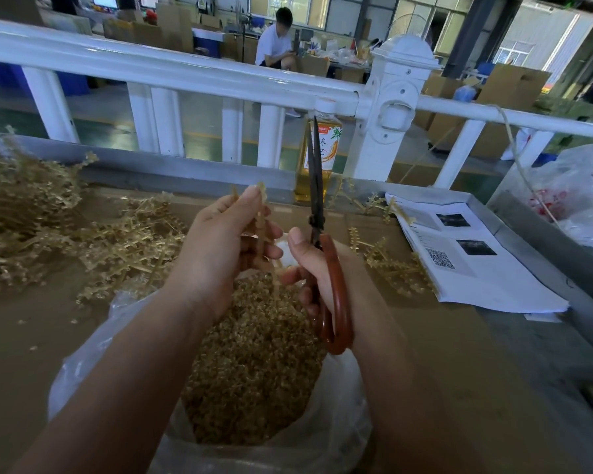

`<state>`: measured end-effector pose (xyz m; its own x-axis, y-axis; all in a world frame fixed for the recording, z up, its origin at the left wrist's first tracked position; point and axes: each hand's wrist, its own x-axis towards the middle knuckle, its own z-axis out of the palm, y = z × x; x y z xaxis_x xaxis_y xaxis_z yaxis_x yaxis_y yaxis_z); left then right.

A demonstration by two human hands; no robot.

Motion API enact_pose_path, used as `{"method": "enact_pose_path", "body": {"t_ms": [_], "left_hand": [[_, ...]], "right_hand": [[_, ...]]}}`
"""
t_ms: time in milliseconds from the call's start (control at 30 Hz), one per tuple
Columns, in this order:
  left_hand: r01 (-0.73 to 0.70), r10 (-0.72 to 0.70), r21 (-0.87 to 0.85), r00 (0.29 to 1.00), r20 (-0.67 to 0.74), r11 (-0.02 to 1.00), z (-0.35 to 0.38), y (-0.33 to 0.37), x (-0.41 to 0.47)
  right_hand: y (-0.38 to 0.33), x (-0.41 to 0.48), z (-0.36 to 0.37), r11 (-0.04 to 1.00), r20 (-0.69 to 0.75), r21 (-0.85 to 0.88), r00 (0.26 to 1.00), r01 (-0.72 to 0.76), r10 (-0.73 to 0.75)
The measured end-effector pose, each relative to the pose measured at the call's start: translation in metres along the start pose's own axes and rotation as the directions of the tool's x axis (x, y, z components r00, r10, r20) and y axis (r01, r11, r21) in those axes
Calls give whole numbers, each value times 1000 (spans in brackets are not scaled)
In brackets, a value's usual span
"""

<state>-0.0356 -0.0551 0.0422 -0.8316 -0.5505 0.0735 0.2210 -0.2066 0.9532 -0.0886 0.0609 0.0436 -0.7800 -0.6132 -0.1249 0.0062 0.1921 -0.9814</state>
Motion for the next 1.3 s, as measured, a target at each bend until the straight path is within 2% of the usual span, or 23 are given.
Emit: {"method": "enact_pose_path", "body": {"t_ms": [333, 533, 633, 767, 867, 933, 1033, 1133, 1300], "left_hand": [[-26, 8, 87, 980, 199, 996, -2, 0, -1], [-22, -2, 127, 982, 191, 992, 0, -3, 1], [0, -21, 119, 984, 175, 993, 1, -4, 1], [-49, -1, 204, 972, 236, 978, 1, -5, -1], [-179, 126, 300, 974, 187, 937, 2, -6, -4], [-222, 198, 281, 974, 111, 934, 1, -7, -3], [-263, 265, 216, 964, 19, 940, -1, -8, 1], [-266, 269, 86, 963, -26, 960, -2, -8, 4], [-267, 268, 53, 963, 1, 962, -1, -9, 3]], "right_hand": [[0, 5, 1, 978, -129, 206, 991, -5, 33], [3, 10, -2, 981, -249, 190, 969, 44, 5], [5, 11, -2, 983, -260, 171, 965, 63, -17], [7, 14, -2, 988, -297, 136, 954, 78, -34], [8, 11, -2, 980, -276, 160, 959, 116, -68], [10, 10, -1, 972, -250, 184, 963, 145, -96], [10, 12, 2, 985, -235, 131, 969, 114, -81], [10, 15, 2, 987, -239, 147, 971, 61, -25], [9, 10, 4, 930, -65, 367, 998, 29, -5]]}}
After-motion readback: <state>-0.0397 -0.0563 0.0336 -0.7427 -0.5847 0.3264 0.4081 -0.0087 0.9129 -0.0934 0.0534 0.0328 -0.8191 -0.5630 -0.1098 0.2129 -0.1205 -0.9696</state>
